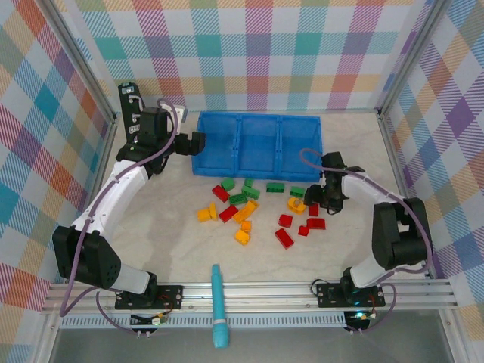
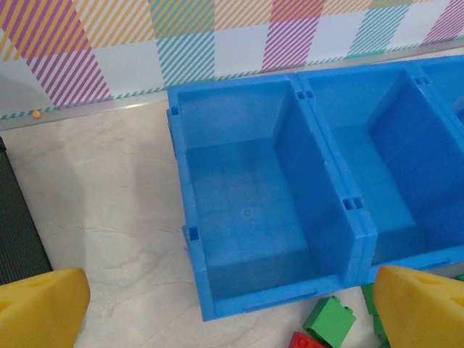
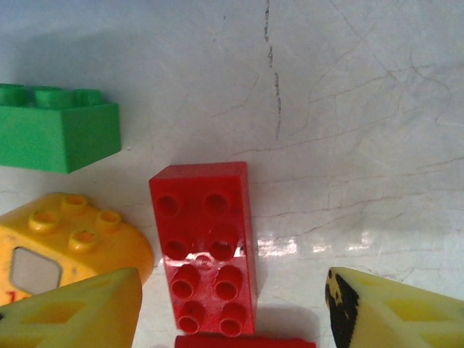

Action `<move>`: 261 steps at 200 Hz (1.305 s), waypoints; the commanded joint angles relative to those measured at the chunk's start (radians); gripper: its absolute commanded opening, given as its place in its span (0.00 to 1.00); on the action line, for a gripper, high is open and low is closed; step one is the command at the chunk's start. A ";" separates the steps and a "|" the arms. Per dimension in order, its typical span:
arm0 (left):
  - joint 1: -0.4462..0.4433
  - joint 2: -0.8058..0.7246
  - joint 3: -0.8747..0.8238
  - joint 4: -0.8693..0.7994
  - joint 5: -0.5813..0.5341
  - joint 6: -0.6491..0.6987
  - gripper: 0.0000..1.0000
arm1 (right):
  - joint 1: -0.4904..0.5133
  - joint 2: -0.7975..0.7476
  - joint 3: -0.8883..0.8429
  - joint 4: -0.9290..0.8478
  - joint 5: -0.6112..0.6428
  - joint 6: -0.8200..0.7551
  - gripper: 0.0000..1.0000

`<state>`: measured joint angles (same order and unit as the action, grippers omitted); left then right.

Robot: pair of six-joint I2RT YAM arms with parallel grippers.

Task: Sort the legos into containers by color
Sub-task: Pick up the lego from the middle-right of the table.

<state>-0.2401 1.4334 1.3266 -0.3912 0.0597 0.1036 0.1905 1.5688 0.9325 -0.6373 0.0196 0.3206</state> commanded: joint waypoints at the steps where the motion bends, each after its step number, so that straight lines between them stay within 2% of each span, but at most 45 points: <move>1: -0.008 -0.004 0.026 -0.009 0.006 0.019 1.00 | 0.014 0.039 0.036 -0.050 0.046 -0.008 0.64; 49: -0.008 -0.005 0.026 -0.014 0.000 0.021 1.00 | 0.036 0.108 0.066 -0.068 0.075 -0.017 0.59; 101: -0.008 -0.007 0.026 -0.017 -0.018 0.024 1.00 | 0.043 0.173 0.101 -0.099 0.102 -0.022 0.44; 128: -0.008 -0.008 0.026 -0.012 -0.025 0.028 1.00 | 0.042 0.168 0.103 -0.115 0.108 -0.026 0.35; 167: -0.008 0.002 0.030 0.001 -0.027 0.034 1.00 | 0.042 0.090 0.135 -0.190 0.131 -0.041 0.29; 218: -0.008 0.002 0.067 -0.023 -0.018 0.041 1.00 | 0.052 -0.053 0.386 -0.309 0.098 -0.128 0.28; 242: -0.011 -0.007 0.070 -0.037 0.001 0.071 1.00 | 0.070 -0.021 0.525 -0.294 0.117 -0.244 0.28; 261: -0.014 -0.018 0.063 -0.048 -0.025 0.089 1.00 | 0.075 0.051 0.635 -0.275 0.156 -0.308 0.28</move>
<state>-0.2409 1.4372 1.3697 -0.3950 0.0437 0.1509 0.2535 1.5394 1.4631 -0.8948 0.1436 0.1402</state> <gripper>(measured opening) 0.997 0.326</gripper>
